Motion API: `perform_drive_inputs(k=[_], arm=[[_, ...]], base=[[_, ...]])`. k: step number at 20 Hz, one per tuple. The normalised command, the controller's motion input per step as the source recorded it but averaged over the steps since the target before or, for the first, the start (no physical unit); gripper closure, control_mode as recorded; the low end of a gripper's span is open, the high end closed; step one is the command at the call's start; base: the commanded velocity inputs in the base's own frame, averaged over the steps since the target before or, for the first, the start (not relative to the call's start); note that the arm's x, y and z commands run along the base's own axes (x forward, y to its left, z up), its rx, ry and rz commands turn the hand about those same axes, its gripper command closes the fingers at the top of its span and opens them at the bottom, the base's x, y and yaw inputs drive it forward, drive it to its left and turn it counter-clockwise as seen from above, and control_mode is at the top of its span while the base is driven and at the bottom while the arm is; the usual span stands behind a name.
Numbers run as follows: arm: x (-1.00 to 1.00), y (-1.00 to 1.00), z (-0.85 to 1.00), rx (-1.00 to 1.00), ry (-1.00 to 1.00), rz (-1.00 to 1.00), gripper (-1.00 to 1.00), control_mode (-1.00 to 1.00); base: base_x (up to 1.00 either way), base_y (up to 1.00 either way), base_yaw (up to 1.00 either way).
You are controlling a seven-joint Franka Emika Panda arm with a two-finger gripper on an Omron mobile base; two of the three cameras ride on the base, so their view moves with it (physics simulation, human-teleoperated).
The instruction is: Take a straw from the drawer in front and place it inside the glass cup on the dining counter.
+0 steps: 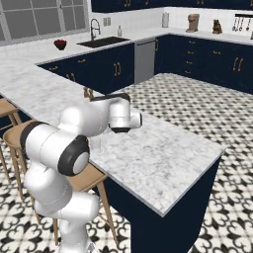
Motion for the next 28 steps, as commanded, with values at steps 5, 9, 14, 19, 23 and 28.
perform_drive_inputs(k=[5,9,14,19,23,28], arm=[[0.32,0.02,-0.13,0.0,0.0,0.0,1.0,-1.0],[0.21,-0.01,-0.43,0.0,-0.02,0.0,1.0,-1.0],[0.19,-0.04,-0.37,0.02,-0.03,0.0,1.0,-1.0],[0.3,-0.02,-0.03,0.06,-0.04,0.0,1.0,-1.0],[0.28,0.0,0.0,0.03,-0.07,0.0,1.0,-1.0],[0.26,0.0,-0.26,0.0,-0.05,0.0,1.0,-1.0]], base=[[0.0,0.0,0.0],[0.0,0.0,0.0],[0.0,0.0,0.0],[0.0,0.0,0.0],[0.0,0.0,0.0],[0.0,0.0,0.0]])
